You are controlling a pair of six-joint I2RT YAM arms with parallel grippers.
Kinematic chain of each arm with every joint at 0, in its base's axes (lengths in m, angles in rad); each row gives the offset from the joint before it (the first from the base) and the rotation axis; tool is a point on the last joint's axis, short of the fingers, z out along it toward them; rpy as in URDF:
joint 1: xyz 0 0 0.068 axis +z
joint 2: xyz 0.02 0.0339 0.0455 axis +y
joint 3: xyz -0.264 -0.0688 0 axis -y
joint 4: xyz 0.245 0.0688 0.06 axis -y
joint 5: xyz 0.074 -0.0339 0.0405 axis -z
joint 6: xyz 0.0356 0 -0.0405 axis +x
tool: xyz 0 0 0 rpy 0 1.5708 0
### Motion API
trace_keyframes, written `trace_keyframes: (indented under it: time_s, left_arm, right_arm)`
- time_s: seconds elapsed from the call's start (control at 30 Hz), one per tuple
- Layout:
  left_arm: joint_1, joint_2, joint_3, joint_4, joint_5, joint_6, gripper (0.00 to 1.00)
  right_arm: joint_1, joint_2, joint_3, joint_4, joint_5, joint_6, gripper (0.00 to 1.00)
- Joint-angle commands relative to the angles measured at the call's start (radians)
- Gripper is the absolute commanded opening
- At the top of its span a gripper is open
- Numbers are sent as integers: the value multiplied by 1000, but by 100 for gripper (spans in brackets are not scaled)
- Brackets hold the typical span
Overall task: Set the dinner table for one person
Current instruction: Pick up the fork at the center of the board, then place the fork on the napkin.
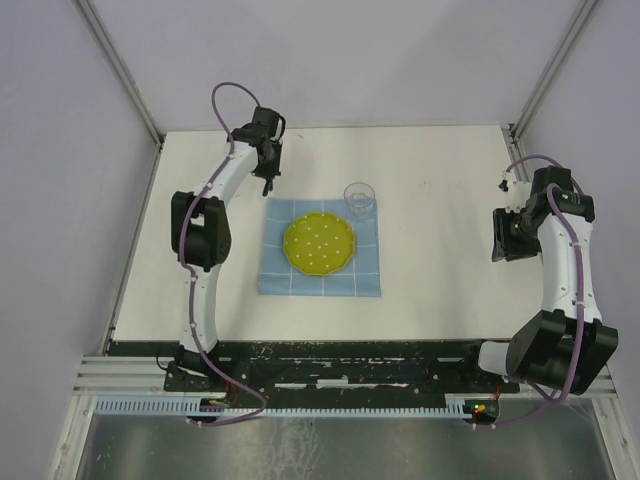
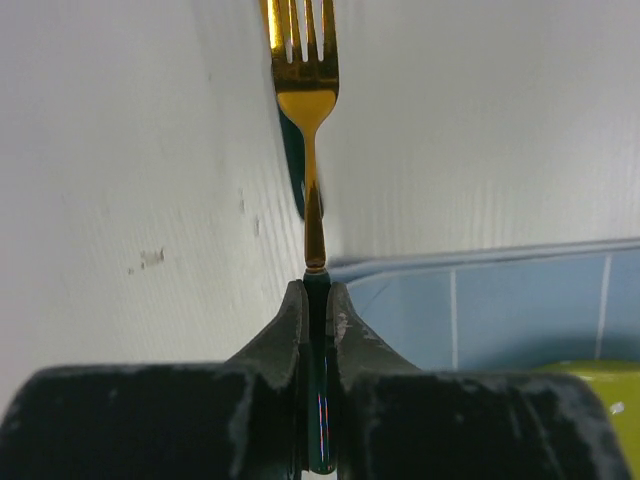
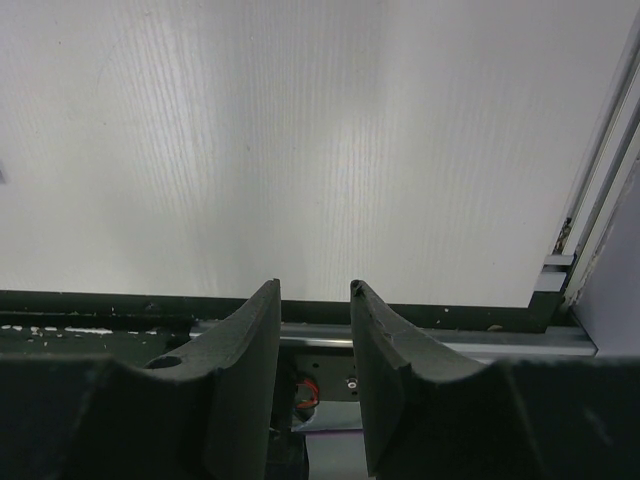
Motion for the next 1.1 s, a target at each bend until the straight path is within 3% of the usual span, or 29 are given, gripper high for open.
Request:
trace_keyframes:
  time_s: [0.0, 0.47, 1.07]
  left_arm:
    - [-20, -172, -153, -44, -77, -110, 3]
    - [-149, -382, -460, -53, -112, -271, 3]
    - [-218, -533, -756, 61, -158, -354, 3]
  right_arm:
    - [-6, -29, 26, 20, -18, 5, 42]
    - [-6, -55, 9, 24, -14, 1, 42]
    - [-6, -76, -11, 15, 2, -1, 42]
